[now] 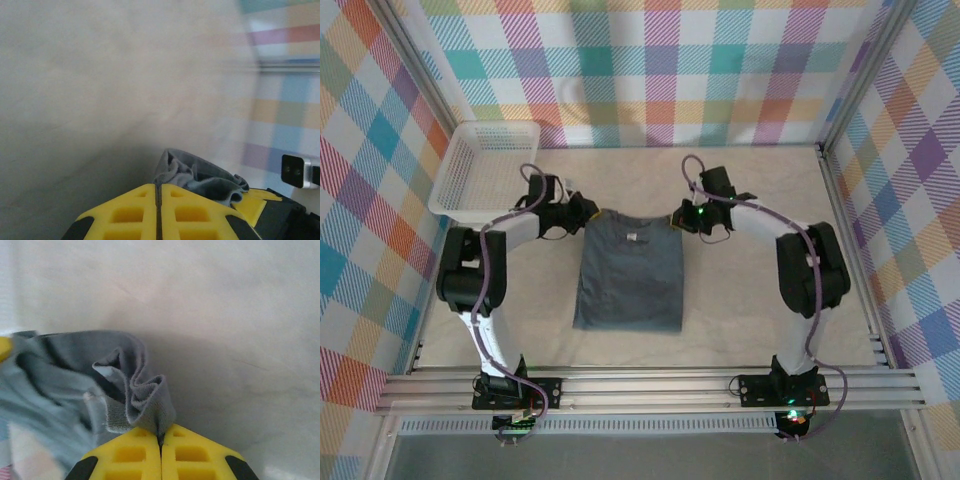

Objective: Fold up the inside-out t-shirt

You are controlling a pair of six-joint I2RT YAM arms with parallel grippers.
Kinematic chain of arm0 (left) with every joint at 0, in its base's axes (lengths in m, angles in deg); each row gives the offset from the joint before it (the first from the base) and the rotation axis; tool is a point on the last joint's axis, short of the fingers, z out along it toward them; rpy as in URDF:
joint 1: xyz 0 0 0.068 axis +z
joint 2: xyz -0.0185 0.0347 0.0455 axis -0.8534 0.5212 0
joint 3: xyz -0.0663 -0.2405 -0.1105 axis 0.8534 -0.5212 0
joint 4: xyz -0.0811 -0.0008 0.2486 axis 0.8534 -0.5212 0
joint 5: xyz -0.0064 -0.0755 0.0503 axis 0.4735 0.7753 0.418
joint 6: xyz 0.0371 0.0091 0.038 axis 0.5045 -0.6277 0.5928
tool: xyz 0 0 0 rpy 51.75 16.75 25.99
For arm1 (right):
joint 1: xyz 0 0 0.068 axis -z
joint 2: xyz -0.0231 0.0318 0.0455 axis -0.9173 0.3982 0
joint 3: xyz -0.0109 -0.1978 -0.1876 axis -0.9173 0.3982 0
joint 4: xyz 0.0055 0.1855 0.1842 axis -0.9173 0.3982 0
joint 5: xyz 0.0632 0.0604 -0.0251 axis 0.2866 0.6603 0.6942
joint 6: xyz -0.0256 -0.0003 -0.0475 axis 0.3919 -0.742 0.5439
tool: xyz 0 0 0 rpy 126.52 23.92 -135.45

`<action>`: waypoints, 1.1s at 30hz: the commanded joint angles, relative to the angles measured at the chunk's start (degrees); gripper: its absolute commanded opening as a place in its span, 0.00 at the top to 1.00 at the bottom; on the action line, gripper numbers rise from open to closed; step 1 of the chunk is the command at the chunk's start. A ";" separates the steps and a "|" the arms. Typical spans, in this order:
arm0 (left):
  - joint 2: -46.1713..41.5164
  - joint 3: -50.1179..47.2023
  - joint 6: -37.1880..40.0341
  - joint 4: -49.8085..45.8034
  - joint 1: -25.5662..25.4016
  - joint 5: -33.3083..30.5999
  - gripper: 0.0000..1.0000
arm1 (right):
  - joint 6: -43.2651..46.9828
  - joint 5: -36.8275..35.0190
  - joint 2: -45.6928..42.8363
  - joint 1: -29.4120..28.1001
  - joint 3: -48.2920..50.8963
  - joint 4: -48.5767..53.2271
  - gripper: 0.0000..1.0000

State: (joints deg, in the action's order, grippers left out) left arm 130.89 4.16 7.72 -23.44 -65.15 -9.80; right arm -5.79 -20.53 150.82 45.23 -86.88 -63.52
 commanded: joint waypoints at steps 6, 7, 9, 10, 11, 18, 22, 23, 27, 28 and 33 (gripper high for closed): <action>-19.14 6.94 -7.87 3.50 2.70 6.05 1.00 | -0.73 4.62 -17.46 2.69 -7.88 -3.09 1.00; -21.20 6.16 -7.57 3.21 2.63 5.62 1.00 | -0.78 4.81 -18.85 2.75 -6.86 -3.98 1.00; -25.53 2.30 -6.48 2.37 2.02 4.52 1.00 | -1.25 6.52 -21.80 2.71 -1.37 -8.09 1.00; -27.06 0.31 -5.05 0.53 1.40 3.60 1.00 | -1.26 6.47 -22.55 2.67 2.01 -9.58 1.00; -28.63 -2.49 -2.34 -2.19 0.41 2.10 1.00 | -0.86 5.89 -23.06 2.71 5.80 -10.26 1.00; -34.38 -27.52 6.06 -10.81 -8.18 -8.28 1.00 | -1.37 7.38 -25.54 2.08 27.35 -12.27 1.00; -39.29 -35.96 4.70 -10.92 -8.72 -9.01 1.00 | -1.98 8.02 -30.36 1.26 32.98 -10.56 1.00; -41.56 -36.02 5.34 -12.44 -8.74 -10.28 1.00 | -2.14 7.68 -31.68 1.17 33.47 -9.75 1.00; -45.99 -32.88 7.86 -15.58 -8.73 -16.31 1.00 | -1.07 5.02 -33.07 1.17 30.99 -8.26 1.00; -45.19 -31.40 8.86 -16.13 -8.72 -17.96 1.00 | -0.81 4.24 -31.87 1.22 29.74 -8.27 1.00; -30.61 -20.94 12.97 -13.02 -8.55 -20.45 1.00 | -1.12 -1.24 -19.78 1.26 20.40 -7.75 1.00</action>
State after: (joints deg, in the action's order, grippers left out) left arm 93.08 -21.15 16.60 -38.15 -73.83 -26.19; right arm -7.10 -17.61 125.67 45.98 -62.66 -70.69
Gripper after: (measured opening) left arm 0.085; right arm 0.052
